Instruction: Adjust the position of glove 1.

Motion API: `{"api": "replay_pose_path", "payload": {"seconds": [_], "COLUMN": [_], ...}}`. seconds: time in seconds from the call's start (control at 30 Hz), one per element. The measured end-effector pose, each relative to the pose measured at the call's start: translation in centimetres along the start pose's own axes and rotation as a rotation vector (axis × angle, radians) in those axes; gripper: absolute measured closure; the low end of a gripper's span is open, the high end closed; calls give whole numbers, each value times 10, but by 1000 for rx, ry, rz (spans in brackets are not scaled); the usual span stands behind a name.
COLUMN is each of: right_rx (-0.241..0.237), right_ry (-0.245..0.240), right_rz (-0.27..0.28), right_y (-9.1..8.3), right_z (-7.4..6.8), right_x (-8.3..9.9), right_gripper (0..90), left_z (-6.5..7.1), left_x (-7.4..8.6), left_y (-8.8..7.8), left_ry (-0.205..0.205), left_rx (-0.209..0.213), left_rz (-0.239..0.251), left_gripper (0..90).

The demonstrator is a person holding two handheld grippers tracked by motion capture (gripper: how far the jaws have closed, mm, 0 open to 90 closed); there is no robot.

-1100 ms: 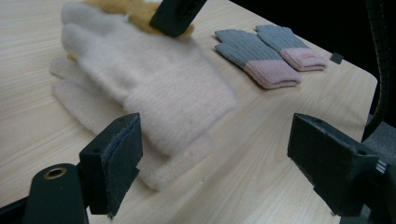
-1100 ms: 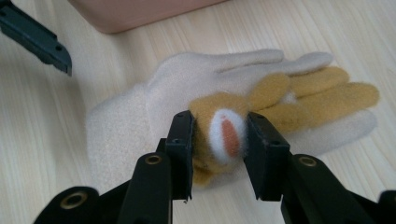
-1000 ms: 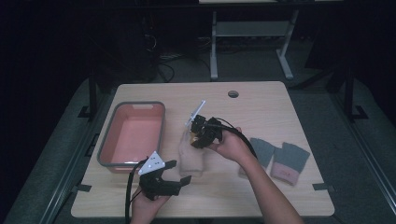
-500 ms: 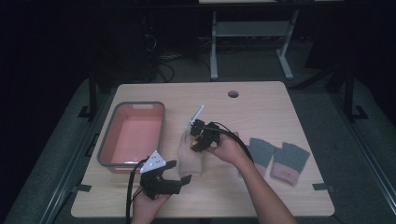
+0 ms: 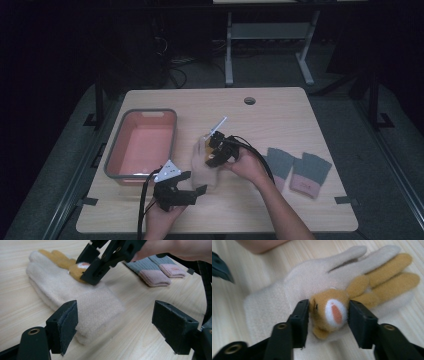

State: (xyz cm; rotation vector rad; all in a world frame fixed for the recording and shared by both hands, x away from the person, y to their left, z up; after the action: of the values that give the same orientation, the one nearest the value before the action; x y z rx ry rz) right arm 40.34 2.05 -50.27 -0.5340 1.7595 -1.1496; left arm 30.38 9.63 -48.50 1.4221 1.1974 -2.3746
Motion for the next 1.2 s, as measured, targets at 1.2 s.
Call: {"api": "replay_pose_path", "payload": {"seconds": [1.2], "right_rx": [39], "right_ry": [222], "right_rz": [102], "right_y": [-40], "right_z": [7], "right_x": [52], "right_gripper": [328], "left_z": [-30], "left_x": [1], "left_y": [64], "left_ry": [-280], "left_rx": [-31], "left_rz": [-198], "left_gripper": [354]}}
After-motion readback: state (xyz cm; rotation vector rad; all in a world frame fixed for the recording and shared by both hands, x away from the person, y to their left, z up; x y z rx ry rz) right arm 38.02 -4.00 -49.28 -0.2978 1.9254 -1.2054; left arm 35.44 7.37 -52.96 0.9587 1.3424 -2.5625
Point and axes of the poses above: each handheld gripper's, and its own axes: y roughly forward along the jaws, x roughly out of its underside, z roughly to its right, the point moved 10 cm from there along y, roughly forward along the jaws, and after that the axes turned 3 degrees about -z, right-handed, at the moved point
